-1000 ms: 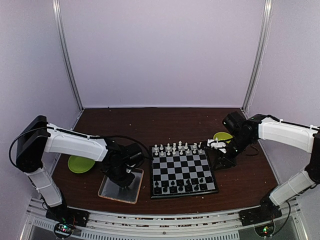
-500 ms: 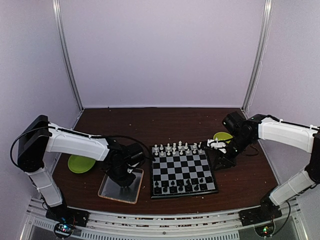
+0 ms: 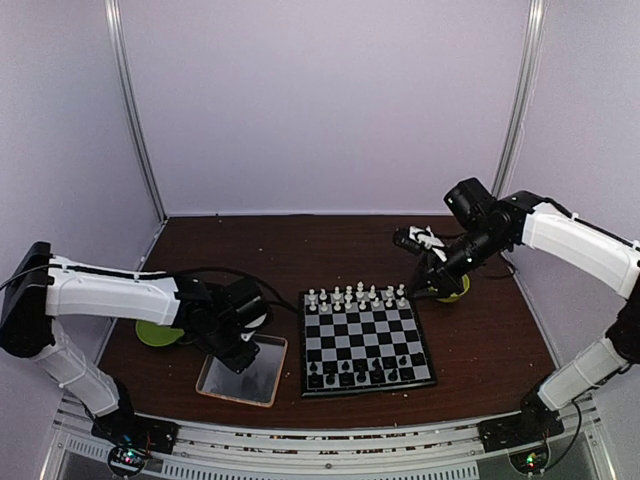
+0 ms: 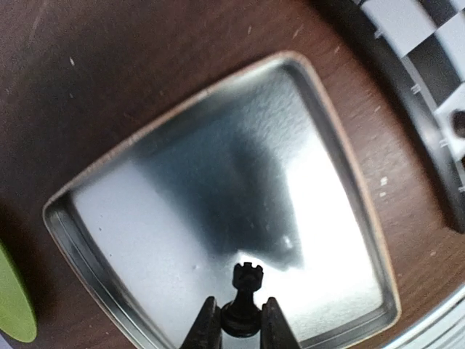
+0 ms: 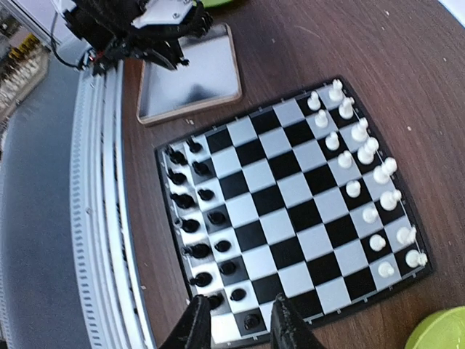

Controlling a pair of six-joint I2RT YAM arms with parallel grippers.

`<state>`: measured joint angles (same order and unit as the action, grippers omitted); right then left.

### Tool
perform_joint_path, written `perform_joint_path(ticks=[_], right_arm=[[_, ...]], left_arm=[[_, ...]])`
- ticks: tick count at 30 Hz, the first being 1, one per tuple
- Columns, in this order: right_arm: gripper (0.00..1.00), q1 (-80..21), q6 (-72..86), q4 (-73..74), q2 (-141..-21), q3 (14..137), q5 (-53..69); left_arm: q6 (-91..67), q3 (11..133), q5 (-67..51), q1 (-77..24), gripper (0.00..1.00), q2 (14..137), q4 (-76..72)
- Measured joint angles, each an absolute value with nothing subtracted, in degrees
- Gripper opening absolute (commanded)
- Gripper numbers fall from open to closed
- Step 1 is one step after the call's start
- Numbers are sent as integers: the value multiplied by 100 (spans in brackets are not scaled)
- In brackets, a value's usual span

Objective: Set up the chess pieces on the board
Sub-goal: Pick up the rook from the storage box, then pass from the left arm to the right

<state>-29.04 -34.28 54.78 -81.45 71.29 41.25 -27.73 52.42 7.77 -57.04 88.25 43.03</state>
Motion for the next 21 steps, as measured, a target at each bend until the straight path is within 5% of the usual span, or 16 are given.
perform_joint_path(ticks=[8, 21], right_arm=[[35, -3323, -2239, 5205, -9465, 8082, 5164], [37, -4139, -864, 4943, -11391, 9843, 5675]], left_arm=[[-2746, 4823, 521, -5704, 6, 7524, 2641], [-2729, 5127, 25, -5704, 7, 8184, 1389]])
